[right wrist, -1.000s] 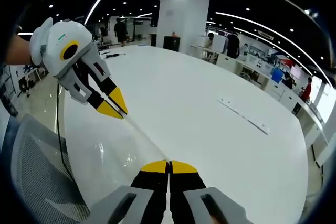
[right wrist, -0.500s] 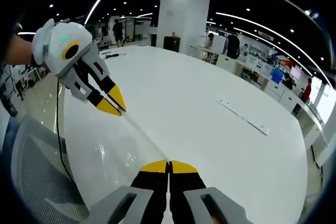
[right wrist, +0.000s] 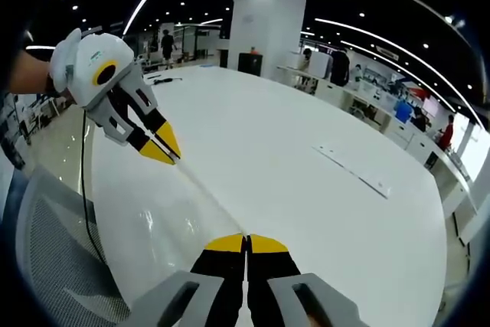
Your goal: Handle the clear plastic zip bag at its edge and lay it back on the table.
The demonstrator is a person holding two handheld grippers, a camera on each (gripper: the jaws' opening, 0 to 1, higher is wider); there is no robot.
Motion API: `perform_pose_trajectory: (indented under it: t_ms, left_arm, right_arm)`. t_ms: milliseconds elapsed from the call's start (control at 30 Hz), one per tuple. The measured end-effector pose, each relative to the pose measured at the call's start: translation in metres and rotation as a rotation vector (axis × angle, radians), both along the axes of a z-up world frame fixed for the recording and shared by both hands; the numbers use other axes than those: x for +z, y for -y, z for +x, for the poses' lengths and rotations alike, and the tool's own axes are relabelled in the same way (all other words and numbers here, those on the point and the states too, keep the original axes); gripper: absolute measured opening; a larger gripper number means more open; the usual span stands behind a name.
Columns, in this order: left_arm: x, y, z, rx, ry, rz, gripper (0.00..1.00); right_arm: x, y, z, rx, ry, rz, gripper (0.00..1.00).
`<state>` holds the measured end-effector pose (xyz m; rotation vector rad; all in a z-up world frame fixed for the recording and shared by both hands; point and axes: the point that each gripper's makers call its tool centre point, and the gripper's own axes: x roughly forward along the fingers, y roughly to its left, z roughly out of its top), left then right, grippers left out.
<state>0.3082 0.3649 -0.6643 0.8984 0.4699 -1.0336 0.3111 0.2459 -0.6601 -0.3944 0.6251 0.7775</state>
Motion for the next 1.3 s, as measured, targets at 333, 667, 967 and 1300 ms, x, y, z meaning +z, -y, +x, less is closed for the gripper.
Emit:
perform_pose_trajectory:
  t_ms: [333,667,967,1300]
  left_arm:
    - [0.002,-0.001,0.004,0.013,0.006,-0.002,0.00]
    - [0.001,-0.006,0.007,0.048,0.020,0.024,0.00]
    - [0.005,-0.009,0.014,0.111,0.047,0.022,0.00]
    - [0.005,-0.010,0.017,0.158,0.054,0.018,0.00]
  right_arm:
    - [0.006,0.001,0.003,-0.015,0.002,0.023,0.00]
    - [0.014,0.006,0.017,-0.075,0.026,0.050,0.06]
    - [0.039,-0.014,0.021,-0.163,-0.010,0.209,0.13]
    - [0.021,-0.055,0.009,-0.238,-0.159,0.349,0.14]
